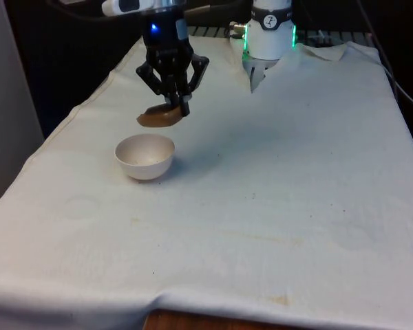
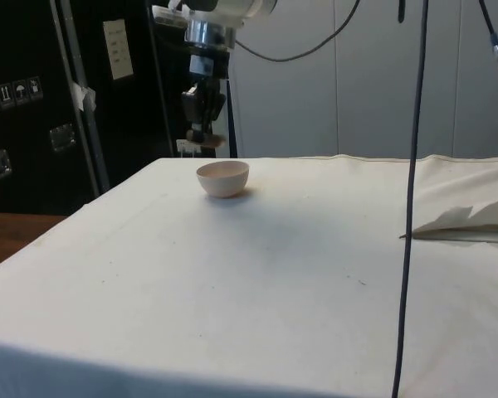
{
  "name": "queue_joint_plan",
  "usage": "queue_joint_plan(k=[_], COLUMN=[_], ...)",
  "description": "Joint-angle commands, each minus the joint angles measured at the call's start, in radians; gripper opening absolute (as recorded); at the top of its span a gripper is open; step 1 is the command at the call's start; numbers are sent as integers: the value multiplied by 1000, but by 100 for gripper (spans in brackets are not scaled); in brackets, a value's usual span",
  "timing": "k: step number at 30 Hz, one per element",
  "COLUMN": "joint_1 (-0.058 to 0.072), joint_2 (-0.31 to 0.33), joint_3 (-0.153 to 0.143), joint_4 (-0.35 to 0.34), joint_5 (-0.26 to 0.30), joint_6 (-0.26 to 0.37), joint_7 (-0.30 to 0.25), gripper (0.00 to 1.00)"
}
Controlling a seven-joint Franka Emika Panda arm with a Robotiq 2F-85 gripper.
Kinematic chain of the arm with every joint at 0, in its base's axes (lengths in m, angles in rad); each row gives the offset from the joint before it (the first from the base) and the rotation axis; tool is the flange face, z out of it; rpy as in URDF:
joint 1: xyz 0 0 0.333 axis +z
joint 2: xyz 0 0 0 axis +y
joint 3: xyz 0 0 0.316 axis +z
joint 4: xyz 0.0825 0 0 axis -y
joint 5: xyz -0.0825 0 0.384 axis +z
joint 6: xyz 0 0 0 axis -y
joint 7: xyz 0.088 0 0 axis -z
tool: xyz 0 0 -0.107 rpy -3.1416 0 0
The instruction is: Pour the coffee beans from the cup into the bowl.
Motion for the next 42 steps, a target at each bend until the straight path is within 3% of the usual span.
queue_joint_plan(k=[1, 8, 9, 13, 15, 16, 17, 24, 25, 26, 27, 33, 34, 35, 42], joint_1=[-9, -9, -2, -12, -12, -5, -12, -16, -6, -17, -18, -17, -9, -17, -17], joint_2=[5, 23, 21, 30, 38, 34, 41, 61, 56, 64, 67, 86, 83, 88, 96], joint_3=[2, -24, -29, -30, -36, -43, -38, -49, -55, -51, -54, -77, -83, -80, -91], joint_4=[13, 41, 37, 47, 49, 43, 49, 54, 47, 55, 56, 70, 64, 72, 81], joint_5=[21, 71, 63, 92, 110, 101, 115, 159, 145, 167, 175, 224, 216, 230, 275], joint_6=[-19, -57, -49, -68, -72, -67, -73, -77, -67, -79, -80, -101, -91, -104, -123], joint_7=[-14, -46, -42, -62, -78, -72, -83, -123, -111, -130, -138, -182, -176, -187, -219], gripper=[1, 1, 1, 1, 1, 1, 1, 1, 1, 1, 1, 1, 1, 1, 1])
